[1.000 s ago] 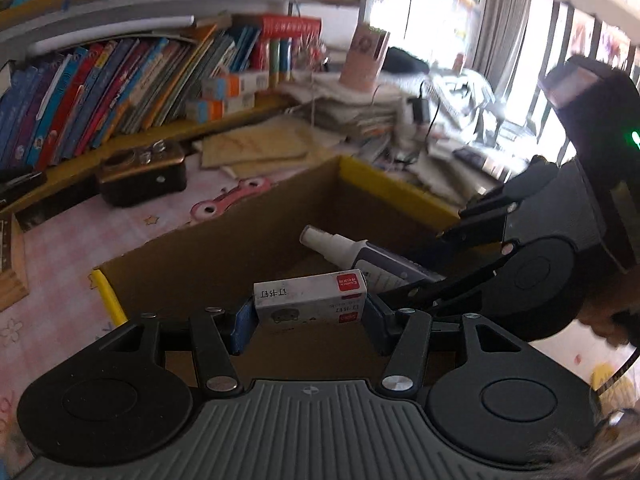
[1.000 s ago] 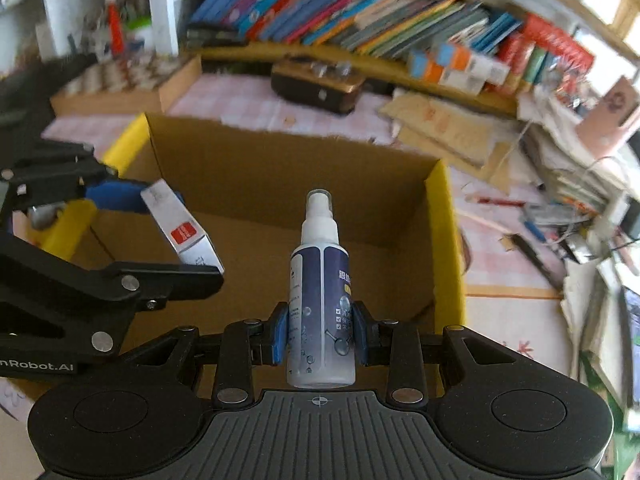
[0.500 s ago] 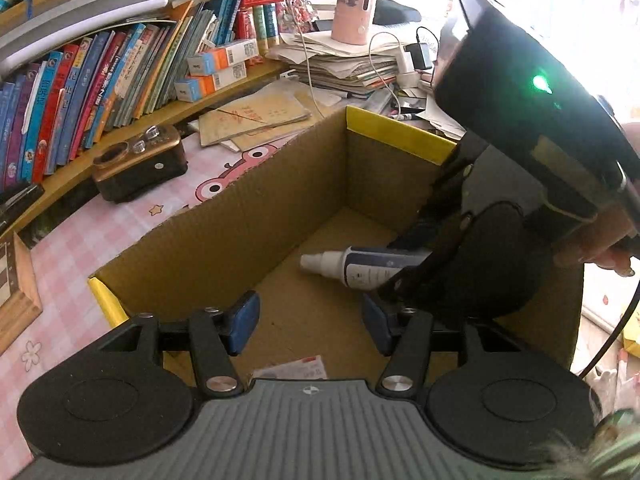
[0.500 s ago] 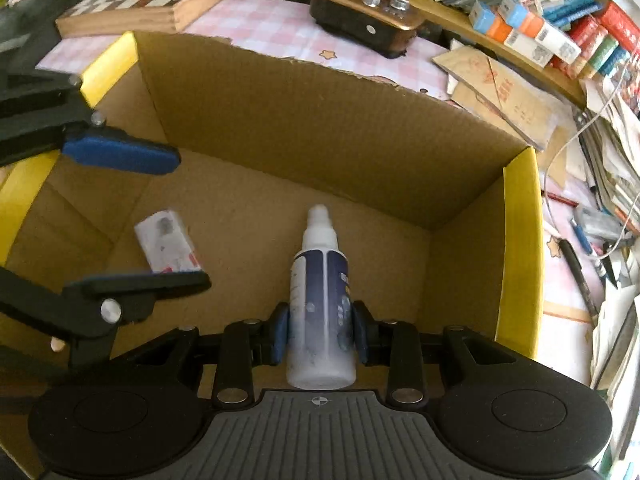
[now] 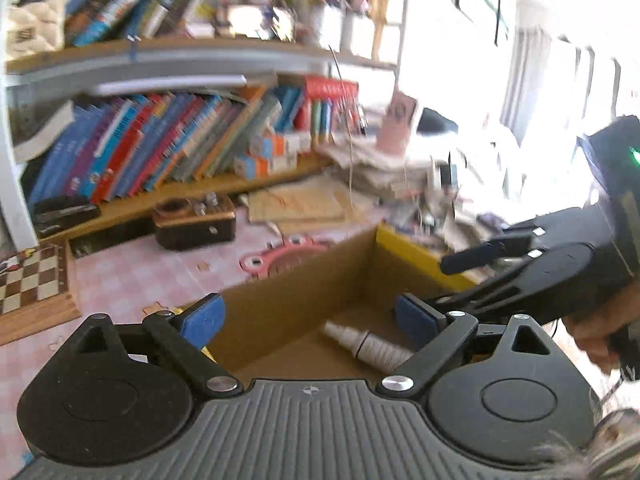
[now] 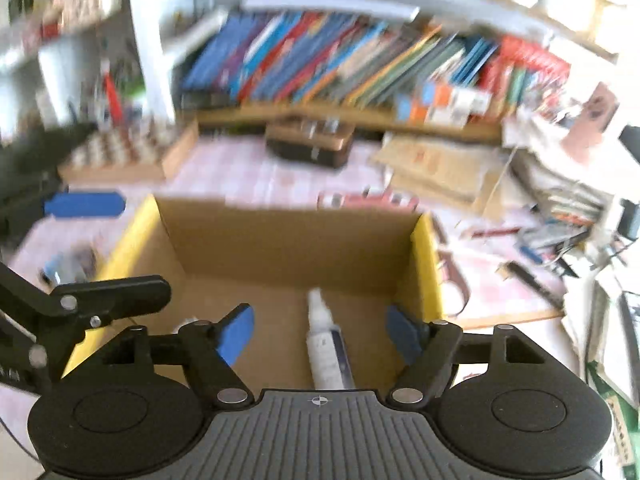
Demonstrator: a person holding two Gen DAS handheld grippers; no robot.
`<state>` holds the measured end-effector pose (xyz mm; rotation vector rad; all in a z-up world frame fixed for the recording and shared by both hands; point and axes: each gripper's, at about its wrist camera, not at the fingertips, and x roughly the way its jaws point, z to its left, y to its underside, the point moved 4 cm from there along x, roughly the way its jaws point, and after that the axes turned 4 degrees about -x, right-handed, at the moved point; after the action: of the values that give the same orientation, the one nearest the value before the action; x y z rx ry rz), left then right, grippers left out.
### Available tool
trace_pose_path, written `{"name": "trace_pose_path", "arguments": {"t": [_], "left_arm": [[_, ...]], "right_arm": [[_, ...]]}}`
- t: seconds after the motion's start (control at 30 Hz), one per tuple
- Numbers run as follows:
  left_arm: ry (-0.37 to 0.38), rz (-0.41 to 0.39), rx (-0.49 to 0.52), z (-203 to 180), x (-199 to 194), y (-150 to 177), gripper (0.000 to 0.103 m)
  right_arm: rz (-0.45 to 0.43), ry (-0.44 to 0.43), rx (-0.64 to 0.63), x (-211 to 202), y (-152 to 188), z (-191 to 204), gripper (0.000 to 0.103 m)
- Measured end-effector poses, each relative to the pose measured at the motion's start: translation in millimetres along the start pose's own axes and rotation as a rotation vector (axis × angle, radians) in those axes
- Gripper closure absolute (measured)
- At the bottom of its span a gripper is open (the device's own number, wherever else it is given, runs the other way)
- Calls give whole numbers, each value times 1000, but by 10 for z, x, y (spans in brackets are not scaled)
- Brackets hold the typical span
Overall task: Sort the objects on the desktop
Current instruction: 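Withdraw both tools up out of the yellow box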
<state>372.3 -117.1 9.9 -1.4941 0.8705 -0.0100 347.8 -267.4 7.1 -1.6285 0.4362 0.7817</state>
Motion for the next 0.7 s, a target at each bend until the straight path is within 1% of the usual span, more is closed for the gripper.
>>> {"name": "trace_pose_path", "arguments": {"t": [0.1, 0.23, 0.37, 0.47, 0.53, 0.6, 0.7], "left_arm": [[-11, -51, -34, 37, -194, -51, 8], [-22, -105, -54, 26, -469, -40, 4], [-44, -137, -50, -13, -716, 17, 3], [-56, -160, -62, -25, -908, 85, 1], [-68, -175, -66, -22, -1039, 160, 0], [-93, -188, -52, -29, -1154, 253, 0], [-114, -182, -55, -7, -1318, 402, 0]], "right_arm": [[-82, 33, 13, -214, -11, 20, 18], [-162, 75, 25, -476, 51, 99, 18], [-224, 104, 32, -700, 115, 182, 18], [-273, 141, 14, -875, 205, 282, 17], [-314, 184, -16, -990, 272, 387, 13], [-350, 217, -45, -1090, 345, 505, 10], [-389, 235, -40, -1232, 488, 649, 8]]}}
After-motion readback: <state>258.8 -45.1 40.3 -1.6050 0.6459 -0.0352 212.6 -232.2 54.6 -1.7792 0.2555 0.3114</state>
